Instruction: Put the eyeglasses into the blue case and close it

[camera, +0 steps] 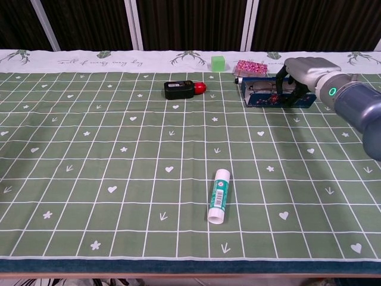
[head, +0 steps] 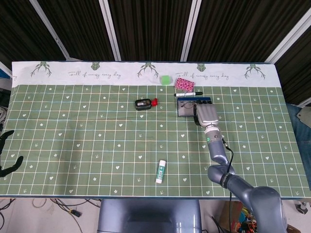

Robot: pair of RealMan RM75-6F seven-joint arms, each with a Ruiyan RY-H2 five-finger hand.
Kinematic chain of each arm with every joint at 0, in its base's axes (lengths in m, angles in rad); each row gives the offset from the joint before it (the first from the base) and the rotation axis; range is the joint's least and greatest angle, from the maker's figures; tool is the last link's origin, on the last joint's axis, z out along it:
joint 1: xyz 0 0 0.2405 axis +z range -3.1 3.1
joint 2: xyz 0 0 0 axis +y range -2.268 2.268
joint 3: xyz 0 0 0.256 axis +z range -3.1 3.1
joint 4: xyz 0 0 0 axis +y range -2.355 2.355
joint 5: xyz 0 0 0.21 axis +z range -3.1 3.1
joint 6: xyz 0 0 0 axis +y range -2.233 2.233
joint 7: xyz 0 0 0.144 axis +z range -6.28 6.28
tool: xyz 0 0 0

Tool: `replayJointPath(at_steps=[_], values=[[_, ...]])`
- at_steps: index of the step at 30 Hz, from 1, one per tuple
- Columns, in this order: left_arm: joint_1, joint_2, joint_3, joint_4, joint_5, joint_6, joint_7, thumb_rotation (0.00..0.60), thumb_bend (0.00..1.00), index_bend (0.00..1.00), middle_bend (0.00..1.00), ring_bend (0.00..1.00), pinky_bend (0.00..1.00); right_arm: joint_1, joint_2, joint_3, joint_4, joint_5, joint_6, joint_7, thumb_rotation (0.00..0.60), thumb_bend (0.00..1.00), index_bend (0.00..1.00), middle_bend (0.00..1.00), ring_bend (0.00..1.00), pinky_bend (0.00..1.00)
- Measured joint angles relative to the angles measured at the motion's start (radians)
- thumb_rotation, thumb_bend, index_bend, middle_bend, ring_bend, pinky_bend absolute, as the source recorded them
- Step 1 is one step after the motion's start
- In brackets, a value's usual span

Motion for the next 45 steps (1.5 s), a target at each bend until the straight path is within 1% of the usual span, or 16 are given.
replayJointPath(at_steps=[6, 12, 18, 25, 35, 40, 45], values=[[0.000, 0.000, -0.001, 0.000, 0.000, 0.000, -0.002, 0.600, 0.26, 0.17, 0.00, 0.00, 0.00, -0.003, 0.010, 0.000, -0.021, -0.002, -0.002, 0.004, 0.600, 0.51, 0.64, 0.27, 0.29, 0.27], [-0.001, 0.000, -0.001, -0.001, -0.003, -0.002, -0.003, 0.600, 0.26, 0.17, 0.00, 0.00, 0.00, -0.026, 0.049, -0.011, -0.098, -0.024, 0.034, 0.013, 0.600, 0.51, 0.65, 0.27, 0.29, 0.27], [-0.001, -0.001, 0.001, -0.003, 0.003, -0.001, 0.001, 0.600, 0.26, 0.17, 0.00, 0.00, 0.00, -0.070, 0.123, -0.037, -0.248, -0.041, 0.068, -0.010, 0.600, 0.51, 0.65, 0.27, 0.29, 0.27], [0.000, -0.003, 0.003, -0.006, 0.006, 0.003, 0.004, 0.600, 0.26, 0.17, 0.00, 0.00, 0.00, -0.136, 0.232, -0.081, -0.466, -0.040, 0.111, -0.095, 0.600, 0.51, 0.66, 0.27, 0.29, 0.27], [0.000, -0.004, 0.005, -0.007, 0.010, 0.003, 0.008, 0.600, 0.26, 0.17, 0.00, 0.00, 0.00, -0.207, 0.356, -0.133, -0.701, -0.005, 0.164, -0.216, 0.600, 0.51, 0.66, 0.27, 0.29, 0.27], [0.001, -0.005, 0.006, -0.008, 0.013, 0.006, 0.010, 0.600, 0.26, 0.17, 0.00, 0.00, 0.00, -0.211, 0.387, -0.135, -0.759, 0.036, 0.163, -0.247, 0.600, 0.51, 0.66, 0.27, 0.29, 0.27], [0.001, -0.006, 0.005, -0.008, 0.011, 0.006, 0.012, 0.600, 0.26, 0.17, 0.00, 0.00, 0.00, -0.190, 0.383, -0.122, -0.762, 0.045, 0.158, -0.255, 0.600, 0.51, 0.67, 0.27, 0.29, 0.27]])
